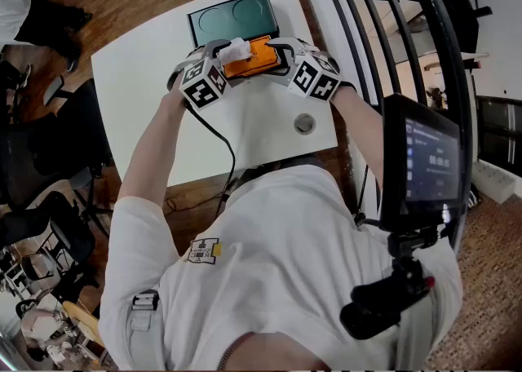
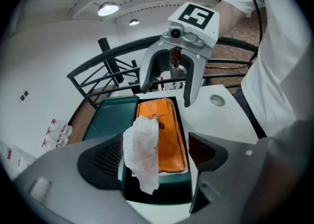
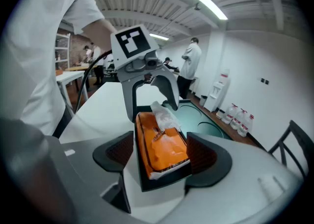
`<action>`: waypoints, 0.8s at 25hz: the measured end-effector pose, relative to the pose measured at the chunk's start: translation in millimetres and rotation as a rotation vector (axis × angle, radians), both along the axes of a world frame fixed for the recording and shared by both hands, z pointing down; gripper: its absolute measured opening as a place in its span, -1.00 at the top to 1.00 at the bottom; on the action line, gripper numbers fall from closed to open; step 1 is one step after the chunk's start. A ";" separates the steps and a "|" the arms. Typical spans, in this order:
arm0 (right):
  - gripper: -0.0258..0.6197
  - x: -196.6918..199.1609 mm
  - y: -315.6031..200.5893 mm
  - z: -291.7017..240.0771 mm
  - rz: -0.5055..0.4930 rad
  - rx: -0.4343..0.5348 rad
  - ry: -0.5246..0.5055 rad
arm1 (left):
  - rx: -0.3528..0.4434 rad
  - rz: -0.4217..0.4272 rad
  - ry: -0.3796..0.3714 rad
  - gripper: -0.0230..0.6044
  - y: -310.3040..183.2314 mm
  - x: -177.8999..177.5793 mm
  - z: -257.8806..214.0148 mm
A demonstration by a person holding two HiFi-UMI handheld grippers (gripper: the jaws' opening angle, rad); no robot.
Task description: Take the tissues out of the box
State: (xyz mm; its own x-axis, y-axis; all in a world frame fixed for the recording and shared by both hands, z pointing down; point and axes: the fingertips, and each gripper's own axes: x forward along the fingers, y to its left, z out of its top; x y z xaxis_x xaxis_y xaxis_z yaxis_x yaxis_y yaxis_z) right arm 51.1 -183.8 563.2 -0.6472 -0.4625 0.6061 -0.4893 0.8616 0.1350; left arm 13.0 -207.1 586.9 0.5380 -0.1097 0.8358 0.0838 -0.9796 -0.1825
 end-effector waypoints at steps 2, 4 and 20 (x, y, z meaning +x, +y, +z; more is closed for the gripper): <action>-0.23 2.1 0.5 11.8 -0.091 -0.011 0.095 | -0.018 0.028 -0.049 -0.37 3.5 5.2 6.9; -0.33 4.8 1.8 22.0 -0.170 -0.023 0.176 | -0.038 0.046 -0.092 -0.37 7.8 8.8 12.6; -0.04 11.9 4.9 49.8 -0.418 -0.083 0.307 | -0.149 0.009 -0.074 -0.27 19.0 17.7 28.9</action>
State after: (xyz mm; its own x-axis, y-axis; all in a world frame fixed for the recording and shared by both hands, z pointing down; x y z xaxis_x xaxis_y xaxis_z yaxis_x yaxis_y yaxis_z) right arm 63.0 -178.8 613.0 -0.5532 -0.1449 0.8203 -0.0498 0.9887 0.1411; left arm 30.7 -188.1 615.8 0.4748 0.0228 0.8798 0.1005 -0.9945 -0.0285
